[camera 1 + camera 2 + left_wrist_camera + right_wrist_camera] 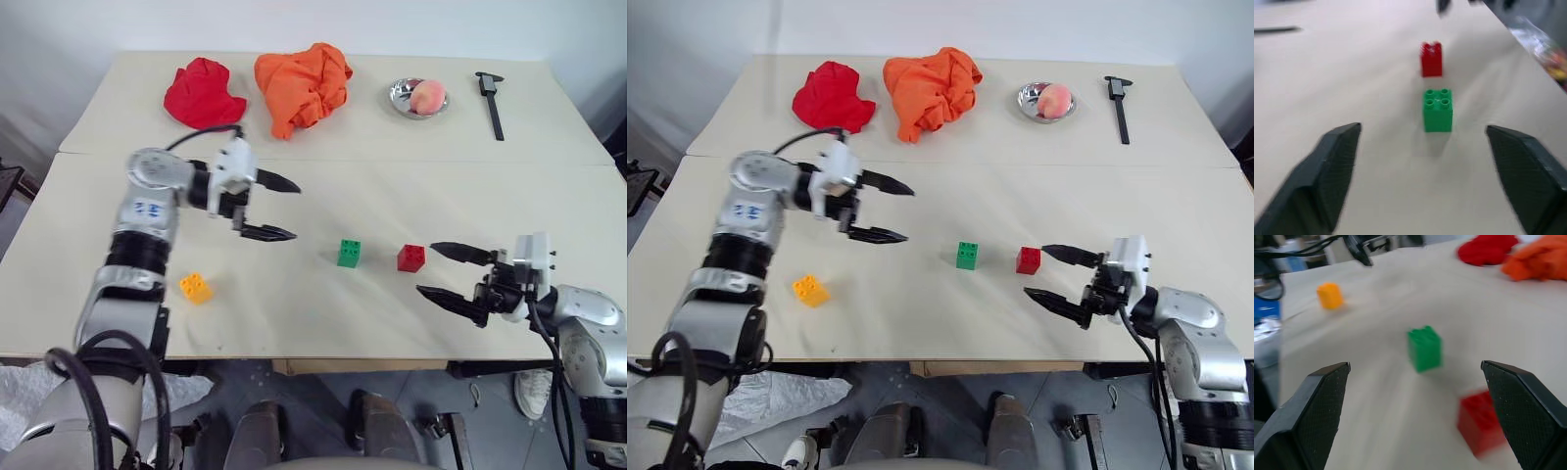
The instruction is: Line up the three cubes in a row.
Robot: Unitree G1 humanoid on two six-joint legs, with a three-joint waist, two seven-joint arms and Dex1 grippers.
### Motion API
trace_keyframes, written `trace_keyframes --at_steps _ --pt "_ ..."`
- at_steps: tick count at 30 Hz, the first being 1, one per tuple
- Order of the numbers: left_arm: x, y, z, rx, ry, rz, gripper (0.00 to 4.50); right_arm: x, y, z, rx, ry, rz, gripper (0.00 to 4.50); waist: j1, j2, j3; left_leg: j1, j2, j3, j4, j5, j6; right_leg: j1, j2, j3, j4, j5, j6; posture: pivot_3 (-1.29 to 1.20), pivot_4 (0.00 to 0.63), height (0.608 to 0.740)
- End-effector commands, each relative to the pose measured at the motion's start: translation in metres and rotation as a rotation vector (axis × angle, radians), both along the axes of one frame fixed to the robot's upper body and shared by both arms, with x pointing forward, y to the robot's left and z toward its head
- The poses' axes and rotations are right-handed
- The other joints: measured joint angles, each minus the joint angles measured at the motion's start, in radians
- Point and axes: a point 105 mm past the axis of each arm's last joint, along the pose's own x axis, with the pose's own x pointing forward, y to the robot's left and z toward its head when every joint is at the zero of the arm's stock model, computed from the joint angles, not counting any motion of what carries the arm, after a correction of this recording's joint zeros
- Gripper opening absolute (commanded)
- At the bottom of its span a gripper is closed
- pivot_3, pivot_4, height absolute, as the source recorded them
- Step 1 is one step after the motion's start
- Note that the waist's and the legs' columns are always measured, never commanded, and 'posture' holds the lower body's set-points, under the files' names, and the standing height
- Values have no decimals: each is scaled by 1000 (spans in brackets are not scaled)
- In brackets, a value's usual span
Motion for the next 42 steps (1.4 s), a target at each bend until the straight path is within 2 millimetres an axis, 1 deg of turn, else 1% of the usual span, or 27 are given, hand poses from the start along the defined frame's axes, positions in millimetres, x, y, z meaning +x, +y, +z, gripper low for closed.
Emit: trace_keyframes --at_steps 1,2,3,4,5,7,8,10,12,13,15,17,18,20,21,22,23,25,26,28,29,32,36,39,42 --pt "-12 29 6 -61 -102 108 4492 -3 17 11 14 -59 77 4500 0 0 0 0 0 0 0 0 0 0 0 0 0 0 0 0 150 740" --pt "-16 51 -3 -116 -94 232 4492 -5 27 12 15 -78 122 4500 3 0 0 0 0 0 0 0 0 0 0 0 0 0 0 0 150 740" --pt "-26 80 -14 -198 -84 380 4492 -9 41 15 18 -110 179 4500 1 0 0 0 0 0 0 0 0 0 0 0 0 0 0 0 150 740" --pt "-37 102 -20 -245 -81 487 4492 -12 50 17 20 -133 218 4500 -6 1 -1 1 0 0 0 0 0 0 0 0 0 0 0 0 150 740" --pt "-45 114 -24 -270 -81 554 4492 -14 55 19 21 -149 242 4500 -17 1 -1 2 0 1 -1 -1 0 0 -1 1 1 0 0 0 150 740" --pt "-65 136 -35 -295 -56 687 4492 -19 62 20 13 -155 283 4500 -20 -2 1 2 1 1 -1 -1 0 -1 -1 -2 1 0 -1 0 150 740" --pt "-82 152 -43 -303 -46 772 4492 -21 66 21 13 -153 305 4500 -15 -3 1 1 1 1 0 -1 0 -1 -1 -2 1 0 -1 0 150 740" --pt "-109 173 -57 -295 -28 896 4492 -24 72 21 7 -147 337 4500 -9 -3 0 1 1 0 0 -2 1 0 -3 -2 1 0 -1 0 150 740" --pt "-137 185 -78 -270 30 985 4492 -27 74 18 -9 -137 368 4500 -2 -3 0 3 0 1 0 -3 1 1 -3 -2 1 0 -1 0 150 740" --pt "-145 187 -84 -262 49 1009 4492 -28 75 17 -14 -133 376 4500 2 -3 0 3 0 1 0 -3 1 1 -3 -1 1 0 -1 0 150 740" --pt "-160 187 -94 -272 95 1033 4492 -29 74 17 -16 -125 385 4500 9 -2 0 3 0 1 0 -4 1 1 -4 -2 1 -1 -1 0 150 740" --pt "-166 185 -98 -288 120 1037 4492 -29 74 17 -15 -124 385 4500 19 -3 0 3 0 1 1 -5 1 1 -4 -2 1 -1 -2 0 150 740" --pt "-166 180 -99 -293 131 1024 4492 -29 73 17 -15 -125 384 4500 22 -4 0 3 0 1 1 -5 1 1 -4 -2 1 -1 -2 0 150 740" --pt "-160 158 -100 -319 168 949 4492 -26 68 17 -17 -122 368 4500 26 -3 0 4 1 1 1 -5 1 1 -3 -2 2 -1 -2 0 150 740" --pt "-159 152 -100 -325 177 930 4492 -25 66 17 -18 -121 364 4500 26 -3 -1 4 1 1 0 -5 1 1 -4 -2 1 -1 -2 0 150 740" --pt "-148 139 -98 -313 176 873 4492 -22 61 17 -23 -124 341 4500 26 -3 -1 4 0 1 0 -5 1 1 -4 -2 2 -1 -2 0 150 740" --pt "-137 131 -95 -301 155 839 4492 -21 56 15 -33 -115 327 4500 29 -2 -1 4 1 2 0 -5 1 1 -4 -2 1 -1 -2 0 150 740" --pt "-122 120 -91 -292 149 787 4492 -20 47 11 -53 -89 308 4500 29 -1 -1 3 0 1 0 -5 1 0 -3 -2 2 -1 -2 0 150 740" --pt "-119 118 -90 -289 152 780 4492 -20 45 10 -58 -77 305 4500 27 -2 -1 3 0 1 0 -5 1 0 -3 -2 2 -1 -2 0 150 740" --pt "-116 114 -93 -256 160 745 4492 -24 38 -1 -111 9 317 4500 20 -1 -2 3 0 2 0 -5 1 0 -3 -2 2 -1 -2 0 150 740" --pt "-111 112 -97 -200 156 726 4492 -24 34 -3 -118 17 302 4500 15 -1 -2 4 0 3 0 -5 1 0 -3 -2 1 -1 -2 0 150 740" --pt "-98 113 -105 -153 186 696 4492 -24 23 -7 -115 29 258 4500 2 0 -2 4 0 5 0 -6 2 0 -3 -2 1 -1 -3 0 150 740" --pt "-90 111 -111 -142 207 642 4492 -25 19 -12 -116 31 235 4500 0 0 -2 4 0 6 0 -6 2 -1 -3 -2 1 -1 -2 0 150 740" --pt "-87 107 -109 -192 227 595 3900 -25 16 -15 -115 25 201 4500 1 0 -2 4 0 6 0 -6 2 -1 -3 -2 1 -1 -2 0 150 740" --pt "-86 104 -105 -174 212 551 2962 -26 11 -16 -115 30 169 4500 2 0 -2 4 0 6 0 -6 2 -1 -3 -2 1 -1 -2 0 150 740"
